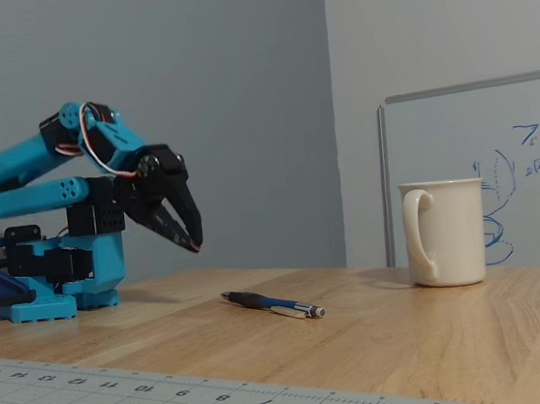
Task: Touch the pen.
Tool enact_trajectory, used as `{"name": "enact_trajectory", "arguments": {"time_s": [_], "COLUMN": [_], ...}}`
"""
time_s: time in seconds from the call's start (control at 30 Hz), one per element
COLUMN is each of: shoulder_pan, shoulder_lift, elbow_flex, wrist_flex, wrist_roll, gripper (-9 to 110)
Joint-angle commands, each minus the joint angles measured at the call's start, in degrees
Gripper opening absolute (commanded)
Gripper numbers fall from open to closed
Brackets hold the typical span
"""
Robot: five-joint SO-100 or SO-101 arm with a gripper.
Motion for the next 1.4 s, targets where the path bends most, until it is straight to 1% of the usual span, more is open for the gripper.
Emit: {"name": "enact_trajectory", "arguments": {"time_s": [0.0,0.2,0.4,0.53,0.73,1.37], "shoulder_pan": [-0.4,-0.4,-0.4,-2.3,-6.5,-6.3], "shoulder_lift": [-18.5,-42.9,-56.6,-59.9,-62.6,-62.8], "elbow_flex": [-10.6,-17.2,-19.3,-19.5,-20.4,-20.5], "wrist_flex": [-6.4,-17.8,-28.2,-31.8,-32.4,-32.4], "wrist_roll": [-0.5,-0.6,-0.6,-0.5,0.4,-0.4], "gripper": [1,1,1,1,1,1]}}
